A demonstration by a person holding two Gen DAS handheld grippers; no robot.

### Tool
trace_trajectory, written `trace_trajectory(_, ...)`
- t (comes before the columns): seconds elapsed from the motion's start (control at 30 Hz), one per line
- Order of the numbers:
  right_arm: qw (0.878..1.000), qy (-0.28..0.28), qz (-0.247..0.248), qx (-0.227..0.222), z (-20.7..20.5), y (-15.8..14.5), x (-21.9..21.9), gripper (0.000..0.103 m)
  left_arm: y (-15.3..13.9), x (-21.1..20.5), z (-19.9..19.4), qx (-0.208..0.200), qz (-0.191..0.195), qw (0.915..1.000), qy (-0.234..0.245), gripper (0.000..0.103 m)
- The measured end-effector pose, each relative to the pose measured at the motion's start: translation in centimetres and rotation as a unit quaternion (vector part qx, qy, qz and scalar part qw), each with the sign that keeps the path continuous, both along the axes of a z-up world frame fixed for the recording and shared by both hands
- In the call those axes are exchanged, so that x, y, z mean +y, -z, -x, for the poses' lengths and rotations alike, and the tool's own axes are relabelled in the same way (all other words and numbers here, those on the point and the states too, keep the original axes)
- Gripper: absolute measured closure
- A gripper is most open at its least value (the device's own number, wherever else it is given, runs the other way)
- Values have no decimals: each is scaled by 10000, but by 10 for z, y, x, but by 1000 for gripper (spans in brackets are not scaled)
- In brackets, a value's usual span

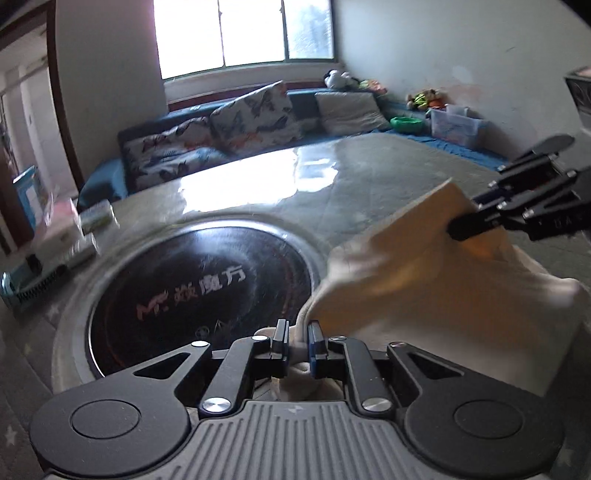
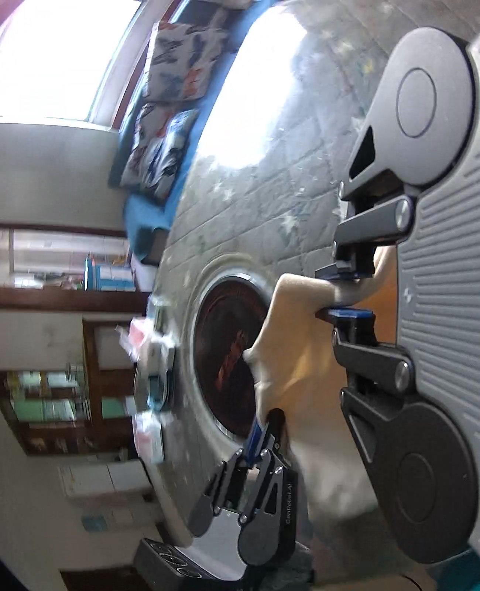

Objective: Fold clothes
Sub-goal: 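Lay the folded hem onto the shirt and open both grippers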

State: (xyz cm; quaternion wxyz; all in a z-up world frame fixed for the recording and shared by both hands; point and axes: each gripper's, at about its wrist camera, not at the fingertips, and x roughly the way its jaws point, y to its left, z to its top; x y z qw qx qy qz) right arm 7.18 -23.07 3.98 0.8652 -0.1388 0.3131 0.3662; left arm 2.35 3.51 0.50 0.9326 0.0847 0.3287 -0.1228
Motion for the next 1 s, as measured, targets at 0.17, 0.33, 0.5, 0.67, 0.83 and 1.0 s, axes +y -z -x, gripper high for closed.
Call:
trace_trajectory(0.17,9961,817,-278,158,-1,22,-26,84,-1,13,3,-107,53,9994,-338,79)
trace_trajectory(0.33,9886,1355,-578,310,19,25,-70,84,-14,18,16,-239,259,9971,-671,74)
trace_trajectory(0.5,9822,1656,-741,481,20,34,-92,84,-26,6,32,-315,541,9967,-508,73)
trace_trajectory(0.67,9757,1783,-1029,746,13,46,-93,84,-27,-14,49,-353,464,9981,-218,66)
trace_trajectory(0.83,9694,2016,-1193,738,12,52,-93,81,-21,-25,57,-311,359,9988,-128,66)
trace_trajectory(1.0,9678,2011,-1318,740,15,50,-95,98,-15,-28,60,-241,282,9992,-127,64)
